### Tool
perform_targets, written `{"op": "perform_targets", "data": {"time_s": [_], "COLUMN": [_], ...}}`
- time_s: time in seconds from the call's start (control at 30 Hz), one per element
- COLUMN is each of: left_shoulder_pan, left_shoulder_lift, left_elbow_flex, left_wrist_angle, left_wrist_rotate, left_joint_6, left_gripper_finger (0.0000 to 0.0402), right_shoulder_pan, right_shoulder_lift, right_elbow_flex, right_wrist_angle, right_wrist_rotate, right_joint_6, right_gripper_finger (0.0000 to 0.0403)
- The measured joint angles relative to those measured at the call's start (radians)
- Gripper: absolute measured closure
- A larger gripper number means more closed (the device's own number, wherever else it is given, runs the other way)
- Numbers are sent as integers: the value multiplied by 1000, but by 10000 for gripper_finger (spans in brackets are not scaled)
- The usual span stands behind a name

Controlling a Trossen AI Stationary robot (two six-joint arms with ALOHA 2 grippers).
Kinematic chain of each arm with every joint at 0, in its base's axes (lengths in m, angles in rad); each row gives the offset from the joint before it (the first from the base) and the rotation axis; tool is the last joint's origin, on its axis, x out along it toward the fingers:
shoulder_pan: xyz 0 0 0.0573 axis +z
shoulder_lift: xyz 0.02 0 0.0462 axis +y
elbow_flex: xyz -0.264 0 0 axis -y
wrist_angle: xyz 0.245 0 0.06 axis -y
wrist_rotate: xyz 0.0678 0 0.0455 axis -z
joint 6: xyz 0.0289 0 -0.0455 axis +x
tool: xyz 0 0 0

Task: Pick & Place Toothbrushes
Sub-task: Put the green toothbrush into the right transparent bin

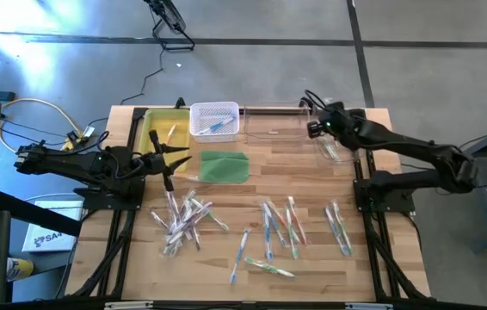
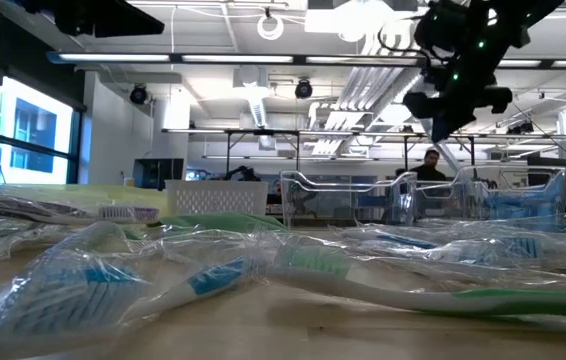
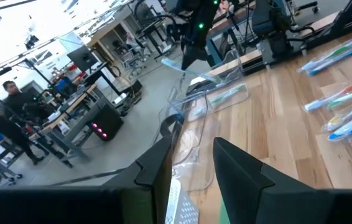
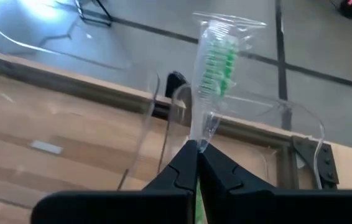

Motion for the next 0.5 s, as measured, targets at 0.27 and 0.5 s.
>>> {"op": "perform_targets", "data": {"time_s": [0.27, 0.5], "left_shoulder_pan": [0, 0], "left_shoulder_lift": [11, 31], "left_elbow_flex": [0, 0], "left_wrist_angle": [-3, -3], "left_wrist_rotate": [0, 0], "left_joint_6": [0, 0], "left_gripper_finger": [289, 289], "right_shoulder_pan": [-67, -120], "right_shoulder_lift": [98, 161], "right_elbow_flex": [0, 0], "right_wrist_angle": [-12, -25], "right_wrist_rotate": [-50, -99], "right_joint_6": [11, 8], "right_gripper_finger": [400, 400]}}
